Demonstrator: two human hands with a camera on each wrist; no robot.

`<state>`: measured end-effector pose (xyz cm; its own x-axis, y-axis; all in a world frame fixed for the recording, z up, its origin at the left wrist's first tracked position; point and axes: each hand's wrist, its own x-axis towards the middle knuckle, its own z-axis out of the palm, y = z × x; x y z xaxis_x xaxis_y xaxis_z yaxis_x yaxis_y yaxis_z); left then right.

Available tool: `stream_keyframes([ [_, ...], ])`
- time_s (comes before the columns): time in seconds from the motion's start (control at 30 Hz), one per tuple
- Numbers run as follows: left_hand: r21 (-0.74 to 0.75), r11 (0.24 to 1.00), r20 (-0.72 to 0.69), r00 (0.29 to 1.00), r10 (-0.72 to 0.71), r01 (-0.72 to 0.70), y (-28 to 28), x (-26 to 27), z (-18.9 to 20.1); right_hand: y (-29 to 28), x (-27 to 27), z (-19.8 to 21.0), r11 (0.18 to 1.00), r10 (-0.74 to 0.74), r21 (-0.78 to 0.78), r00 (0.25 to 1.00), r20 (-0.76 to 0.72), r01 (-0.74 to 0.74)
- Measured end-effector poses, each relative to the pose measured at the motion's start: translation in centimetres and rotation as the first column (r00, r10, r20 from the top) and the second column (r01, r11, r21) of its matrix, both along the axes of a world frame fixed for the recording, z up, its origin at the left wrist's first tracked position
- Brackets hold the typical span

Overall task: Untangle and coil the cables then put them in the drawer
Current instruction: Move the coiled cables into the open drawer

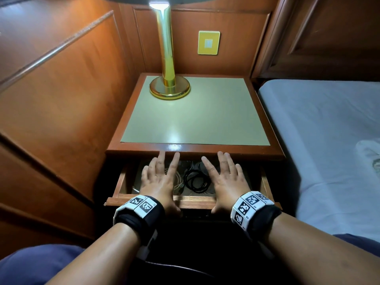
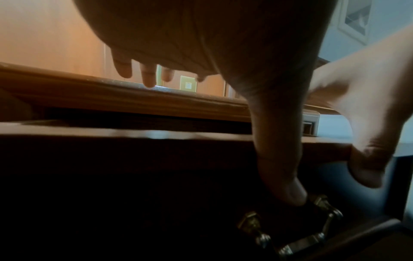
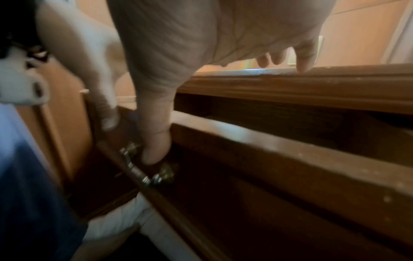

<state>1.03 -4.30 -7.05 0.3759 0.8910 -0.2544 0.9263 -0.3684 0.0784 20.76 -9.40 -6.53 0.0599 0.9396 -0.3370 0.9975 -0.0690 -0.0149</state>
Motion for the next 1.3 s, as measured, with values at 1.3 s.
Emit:
stream_keyframes([
  [1.3,0.139,0.985,-0.112,0.990,-0.086,0.101,4.0,1.5,1.4,3.5,-0.1,0.4,0.988,-0.100,0.132,0.988,0.114,0.084],
])
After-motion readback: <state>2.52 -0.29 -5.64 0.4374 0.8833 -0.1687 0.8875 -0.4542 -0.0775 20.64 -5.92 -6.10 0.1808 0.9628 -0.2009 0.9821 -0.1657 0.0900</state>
